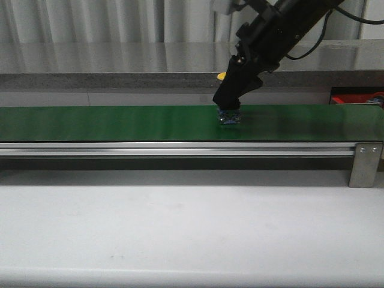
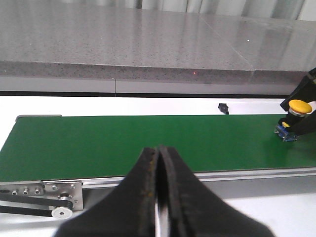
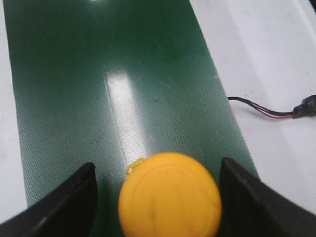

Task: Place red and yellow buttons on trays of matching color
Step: 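Grasp the yellow button with the right gripper and lift it, then carry the yellow button to the yellow tray and release it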

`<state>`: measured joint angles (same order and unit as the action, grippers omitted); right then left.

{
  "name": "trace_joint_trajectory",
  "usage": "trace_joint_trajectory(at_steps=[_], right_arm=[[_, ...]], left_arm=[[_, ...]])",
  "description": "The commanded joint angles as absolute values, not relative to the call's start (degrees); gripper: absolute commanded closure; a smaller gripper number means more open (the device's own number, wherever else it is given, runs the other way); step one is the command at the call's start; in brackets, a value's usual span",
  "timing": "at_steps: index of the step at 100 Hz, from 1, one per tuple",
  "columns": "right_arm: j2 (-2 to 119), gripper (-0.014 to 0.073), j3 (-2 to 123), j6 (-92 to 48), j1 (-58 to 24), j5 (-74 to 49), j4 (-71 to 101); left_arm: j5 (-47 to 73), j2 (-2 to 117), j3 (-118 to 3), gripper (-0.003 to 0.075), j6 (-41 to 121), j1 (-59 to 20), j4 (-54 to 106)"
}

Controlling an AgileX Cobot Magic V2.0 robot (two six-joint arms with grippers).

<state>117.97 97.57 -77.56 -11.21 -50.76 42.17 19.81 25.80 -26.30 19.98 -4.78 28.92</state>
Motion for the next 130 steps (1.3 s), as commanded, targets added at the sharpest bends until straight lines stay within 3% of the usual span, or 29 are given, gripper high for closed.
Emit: trace_joint_trajectory(at_steps=[1,16,23,44,77,103,130], right_arm=[[114.48,0.0169,99.14,-78.1,-11.13,-49.69,44.08],[114.13,0.0447,99.14,-76.26,-11.13,-50.76,41.05],[113.61,0.0515,99.14,-73.8,-11.13,-51.59,38.46],[109.66,0.0515,99.14,-63.71,-10.97,-51.5,29.99],[98.24,0.0515,90.51,-61.5,-4.81,-53.86,32.16],[86.06,0.0515,74.71,-61.5,7.52,-49.38,35.74],[80.17,0.0515,65.83,-66.4,26.48,-50.71,40.56]], left_arm=[[15.92,25.98,-27.87,0.0741,19.87,-5.2,30.13],[15.92,25.98,-27.87,0.0741,19.87,-5.2,30.13],[15.92,25.98,-27.87,0.0741,19.87,-5.2,30.13],[15.92,25.98,-27.87,0.0741,19.87,-5.2,30.13],[15.92,25.98,-27.87,0.0741,19.87,-5.2,30.13],[15.92,25.98,-27.87,0.0741,19.87,-5.2,30.13],[15.92,25.98,-27.87,0.0741,19.87,-5.2,30.13]])
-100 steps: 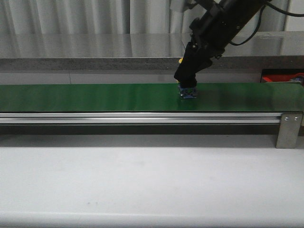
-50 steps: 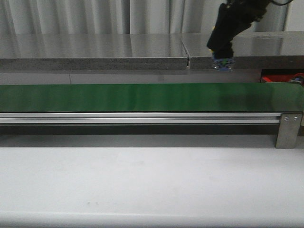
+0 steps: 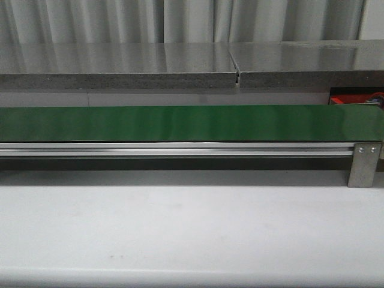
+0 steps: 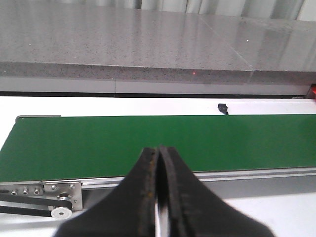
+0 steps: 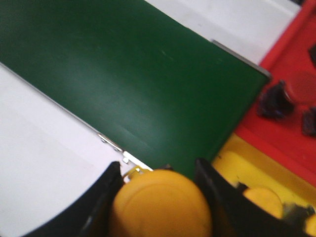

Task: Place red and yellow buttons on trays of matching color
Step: 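Carry the yellow button to the yellow tray and release it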

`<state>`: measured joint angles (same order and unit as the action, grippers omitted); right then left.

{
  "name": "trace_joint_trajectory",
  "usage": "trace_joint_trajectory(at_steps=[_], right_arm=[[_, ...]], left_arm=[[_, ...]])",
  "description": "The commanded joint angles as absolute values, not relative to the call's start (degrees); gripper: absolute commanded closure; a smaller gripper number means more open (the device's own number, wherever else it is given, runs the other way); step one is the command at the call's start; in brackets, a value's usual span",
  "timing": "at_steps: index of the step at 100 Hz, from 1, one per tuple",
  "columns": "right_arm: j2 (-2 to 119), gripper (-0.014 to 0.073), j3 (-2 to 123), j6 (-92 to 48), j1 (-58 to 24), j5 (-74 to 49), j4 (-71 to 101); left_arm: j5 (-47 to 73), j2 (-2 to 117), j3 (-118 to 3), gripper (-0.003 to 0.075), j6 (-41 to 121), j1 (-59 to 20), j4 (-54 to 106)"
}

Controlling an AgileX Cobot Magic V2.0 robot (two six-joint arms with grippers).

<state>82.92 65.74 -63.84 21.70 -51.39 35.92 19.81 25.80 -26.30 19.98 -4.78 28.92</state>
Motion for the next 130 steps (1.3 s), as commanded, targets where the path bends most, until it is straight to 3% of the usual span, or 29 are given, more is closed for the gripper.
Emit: trace_joint_trajectory(at_steps=[1,34,130], right_arm=[[80.17,0.0515,65.67,-66.62,26.95,-51.02,40.96],[81.65,0.0515,64.7,-73.09,43.04,-50.84,51.26],[99.65,0.0515,59.22,-78.5,43.5,-37.97,52.79]], left_arm=[[15.92,25.98,-27.87,0.0741,19.87,-5.2,30.13],[15.92,25.98,-27.87,0.0741,19.87,-5.2,30.13],[15.92,25.98,-27.87,0.0741,19.87,-5.2,30.13]])
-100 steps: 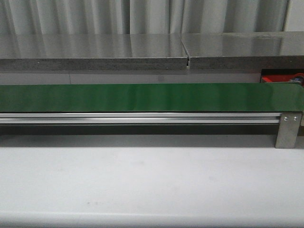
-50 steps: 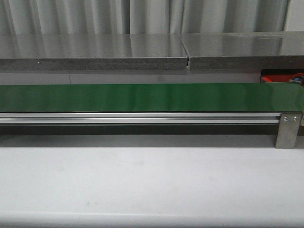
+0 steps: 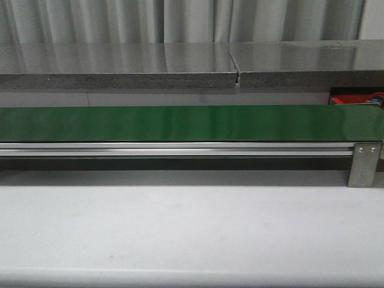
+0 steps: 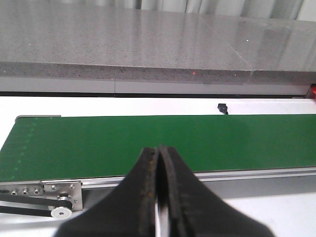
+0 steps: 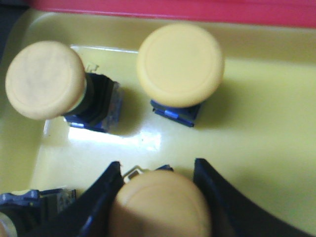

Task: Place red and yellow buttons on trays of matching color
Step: 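Carry the yellow button to the yellow tray and release it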

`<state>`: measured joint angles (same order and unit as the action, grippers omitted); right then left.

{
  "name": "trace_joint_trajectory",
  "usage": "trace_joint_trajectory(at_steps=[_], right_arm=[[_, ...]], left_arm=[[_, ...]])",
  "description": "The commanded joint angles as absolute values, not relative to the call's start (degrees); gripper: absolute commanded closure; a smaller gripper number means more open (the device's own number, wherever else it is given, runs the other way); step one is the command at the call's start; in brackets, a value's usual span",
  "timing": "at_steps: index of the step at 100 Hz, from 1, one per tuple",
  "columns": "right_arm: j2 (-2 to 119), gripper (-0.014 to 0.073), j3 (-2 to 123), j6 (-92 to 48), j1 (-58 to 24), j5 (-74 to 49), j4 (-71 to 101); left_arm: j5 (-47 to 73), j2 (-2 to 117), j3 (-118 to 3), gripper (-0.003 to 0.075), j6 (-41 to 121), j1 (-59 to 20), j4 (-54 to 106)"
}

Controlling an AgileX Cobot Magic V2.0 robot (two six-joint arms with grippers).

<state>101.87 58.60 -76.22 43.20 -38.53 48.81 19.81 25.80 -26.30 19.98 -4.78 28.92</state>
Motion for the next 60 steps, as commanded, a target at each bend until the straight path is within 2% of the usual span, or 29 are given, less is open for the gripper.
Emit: trace_joint_trajectory(at_steps=[1,30,37,49,60], right_arm=[[99.65,0.0515,59.08,-78.83,43.5,-37.97,52.99],[100.28,0.0492,58.29,-81.78,43.4,-37.71,56.05],[100.64,0.0419,58.29,-81.78,43.4,-37.77,56.05],[100.64,0.0244,58.02,-81.78,43.4,-37.58,56.66],[100.64,0.0151,58.02,-81.73,43.4,-37.64,57.68]], left_arm=[[15.92,25.98,-27.87,0.0741,19.87,-5.2,30.13],[15.92,25.98,-27.87,0.0741,19.87,-5.2,30.13],[15.92,25.98,-27.87,0.0741,19.87,-5.2,30.13],[15.92,25.98,-27.87,0.0741,19.87,-5.2,30.13],[15.92,25.98,-27.87,0.0741,19.87,-5.2,30.13]])
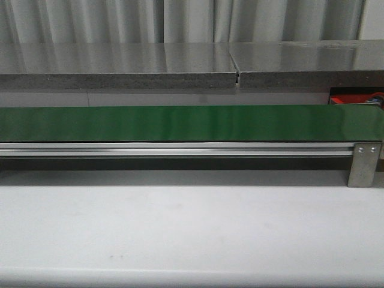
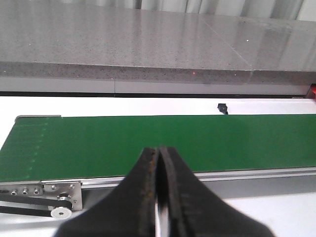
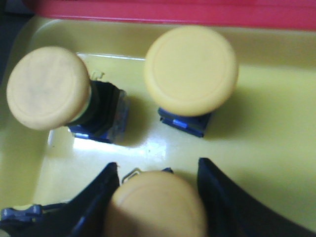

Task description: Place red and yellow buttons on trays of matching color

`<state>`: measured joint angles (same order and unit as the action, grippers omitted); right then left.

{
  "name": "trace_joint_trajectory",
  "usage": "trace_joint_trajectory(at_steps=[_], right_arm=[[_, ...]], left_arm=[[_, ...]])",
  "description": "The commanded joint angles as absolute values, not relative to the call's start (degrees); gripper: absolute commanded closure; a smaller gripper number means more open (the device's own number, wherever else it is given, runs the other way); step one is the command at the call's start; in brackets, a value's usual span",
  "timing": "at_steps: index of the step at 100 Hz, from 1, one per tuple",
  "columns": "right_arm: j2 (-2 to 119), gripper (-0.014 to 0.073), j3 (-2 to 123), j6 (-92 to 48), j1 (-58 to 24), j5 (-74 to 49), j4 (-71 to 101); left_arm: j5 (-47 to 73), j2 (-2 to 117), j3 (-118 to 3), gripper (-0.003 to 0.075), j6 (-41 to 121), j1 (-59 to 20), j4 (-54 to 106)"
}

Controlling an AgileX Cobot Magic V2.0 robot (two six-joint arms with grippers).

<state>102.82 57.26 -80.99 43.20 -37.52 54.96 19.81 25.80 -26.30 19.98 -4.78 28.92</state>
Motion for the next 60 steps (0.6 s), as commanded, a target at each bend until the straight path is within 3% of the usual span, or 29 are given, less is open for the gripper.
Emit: trace_joint_trajectory(at_steps=[1,15,60], right_arm=[[100.64,0.0143,58.02,-81.73,43.4,-37.64,57.77],[100.44,0.0092,58.02,-81.73,43.4,-38.06,60.04],[90.65,0.0091,58.02,-80.65,43.34,-41.3,62.41]], left_arm=[[15.92,25.98,-27.87,0.0741,19.87,-5.2,30.13],[15.92,25.98,-27.87,0.0741,19.87,-5.2,30.13],[15.92,25.98,-27.87,0.0741,19.87,-5.2,30.13]])
